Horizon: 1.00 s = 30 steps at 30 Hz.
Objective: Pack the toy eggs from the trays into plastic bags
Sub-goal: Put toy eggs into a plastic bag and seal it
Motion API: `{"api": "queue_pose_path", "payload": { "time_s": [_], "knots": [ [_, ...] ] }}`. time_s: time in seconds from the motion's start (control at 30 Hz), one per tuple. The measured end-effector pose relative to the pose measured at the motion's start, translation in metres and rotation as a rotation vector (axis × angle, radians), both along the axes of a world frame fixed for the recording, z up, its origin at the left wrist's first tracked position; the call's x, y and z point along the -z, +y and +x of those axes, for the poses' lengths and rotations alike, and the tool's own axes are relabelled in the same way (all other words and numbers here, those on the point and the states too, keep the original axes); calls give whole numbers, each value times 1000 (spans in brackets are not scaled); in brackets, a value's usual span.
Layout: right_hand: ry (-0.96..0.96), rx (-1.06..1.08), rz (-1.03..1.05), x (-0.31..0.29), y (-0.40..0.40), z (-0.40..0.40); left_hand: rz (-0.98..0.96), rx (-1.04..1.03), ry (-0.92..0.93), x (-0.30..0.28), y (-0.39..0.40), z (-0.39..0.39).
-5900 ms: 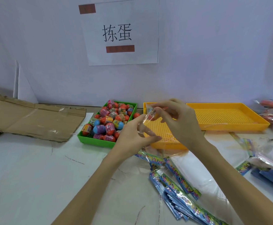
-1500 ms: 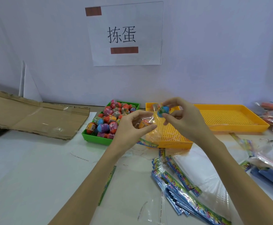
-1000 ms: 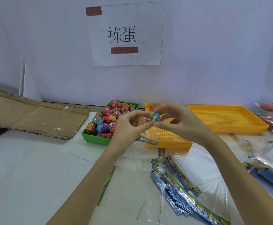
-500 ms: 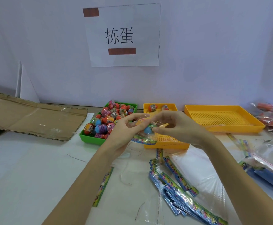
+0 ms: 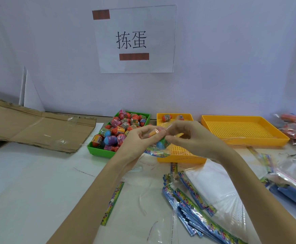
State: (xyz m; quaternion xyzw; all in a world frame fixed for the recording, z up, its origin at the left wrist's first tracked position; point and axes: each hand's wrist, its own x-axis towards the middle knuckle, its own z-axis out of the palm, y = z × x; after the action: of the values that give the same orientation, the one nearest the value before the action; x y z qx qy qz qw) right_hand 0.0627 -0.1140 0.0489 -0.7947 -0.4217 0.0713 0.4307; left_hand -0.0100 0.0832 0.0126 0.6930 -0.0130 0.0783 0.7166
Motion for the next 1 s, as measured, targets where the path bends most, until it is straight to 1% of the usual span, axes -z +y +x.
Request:
{"api": "queue_pose_path", "payload": {
  "time_s": [0.1, 0.33, 0.47, 0.53, 0.63, 0.73, 0.83, 1.0],
  "knots": [
    [37, 22, -34, 2, 1, 1, 35, -25, -1, 2, 0, 1],
    [34, 37, 92, 8, 4, 1, 81, -73, -5, 1, -6, 1],
    [19, 77, 181, 9, 8, 2, 1, 10, 69, -5, -7, -2],
    [-6, 92, 158, 9, 7, 3, 2, 69, 97, -9, -4, -4],
    [-66, 51, 62, 7, 6, 3, 121, 125, 114, -8, 3, -5],
    [-101, 2, 16, 4, 6, -2, 146, 203, 155, -5, 7, -4],
    [-142, 20, 85, 2, 5, -2, 161, 211, 127, -5, 10, -3],
    [-182, 137, 343, -3, 0, 2, 218, 163, 63, -5, 9, -1]
  ]
}}
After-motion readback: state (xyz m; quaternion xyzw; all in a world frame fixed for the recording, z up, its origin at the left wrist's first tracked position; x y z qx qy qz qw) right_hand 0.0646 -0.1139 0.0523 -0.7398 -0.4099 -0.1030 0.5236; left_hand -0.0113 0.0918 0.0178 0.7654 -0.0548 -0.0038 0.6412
